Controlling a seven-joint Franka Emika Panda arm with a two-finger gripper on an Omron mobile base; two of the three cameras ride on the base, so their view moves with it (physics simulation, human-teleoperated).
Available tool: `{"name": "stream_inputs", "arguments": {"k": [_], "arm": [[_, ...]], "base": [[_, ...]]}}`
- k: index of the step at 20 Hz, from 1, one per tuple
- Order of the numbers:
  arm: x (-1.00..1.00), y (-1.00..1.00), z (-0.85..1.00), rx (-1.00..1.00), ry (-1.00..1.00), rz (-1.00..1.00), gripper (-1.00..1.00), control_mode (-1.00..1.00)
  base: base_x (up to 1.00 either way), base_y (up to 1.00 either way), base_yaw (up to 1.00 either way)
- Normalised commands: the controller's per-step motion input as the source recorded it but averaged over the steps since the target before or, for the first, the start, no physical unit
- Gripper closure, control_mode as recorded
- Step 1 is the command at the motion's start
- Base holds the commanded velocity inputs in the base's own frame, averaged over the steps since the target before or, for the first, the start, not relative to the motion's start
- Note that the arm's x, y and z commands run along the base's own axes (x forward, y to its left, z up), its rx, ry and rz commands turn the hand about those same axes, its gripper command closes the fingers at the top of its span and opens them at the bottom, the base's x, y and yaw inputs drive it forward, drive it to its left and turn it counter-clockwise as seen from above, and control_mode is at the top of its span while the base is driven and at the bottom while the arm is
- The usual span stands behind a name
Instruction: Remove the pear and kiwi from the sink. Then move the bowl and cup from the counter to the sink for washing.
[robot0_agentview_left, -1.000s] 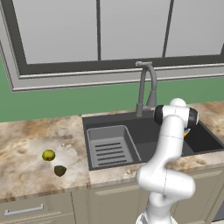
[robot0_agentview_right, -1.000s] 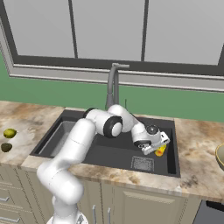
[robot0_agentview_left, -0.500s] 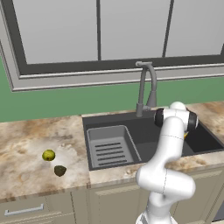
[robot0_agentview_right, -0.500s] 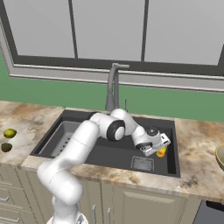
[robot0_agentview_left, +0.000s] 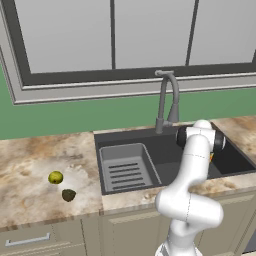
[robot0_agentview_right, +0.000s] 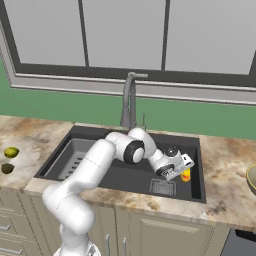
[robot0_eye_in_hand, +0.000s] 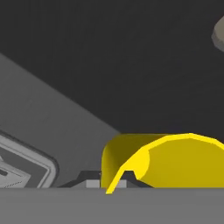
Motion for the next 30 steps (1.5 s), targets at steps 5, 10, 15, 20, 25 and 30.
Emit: {"name": "stream_inputs", "arguments": {"k": [5, 10, 15, 20, 25, 30], "arm": [[0.18, -0.13, -0.15, 0.02, 0.10, 0.01, 1.00, -1.00], [0.03, -0.05, -0.10, 0.11, 0.10, 0.04, 1.00, -1.00], [0.00, 0.00, -0.10, 0.19, 0.08, 0.05, 1.00, -1.00], [-0.01, 0.00, -0.11, 0.18, 0.02, 0.06, 1.00, -1.00], [-0.08, 0.00, -0.08, 0.17, 0.00, 0.06, 1.00, -1.00], [0.00, 0.00, -0.12, 0.12, 0.00, 0.04, 1.00, -1.00]], "base": [[0.00, 0.00, 0.00], [0.00, 0.00, 0.00], [0.00, 0.00, 0.00], [0.00, 0.00, 0.00], [0.00, 0.00, 0.00], [0.00, 0.00, 0.00]]}}
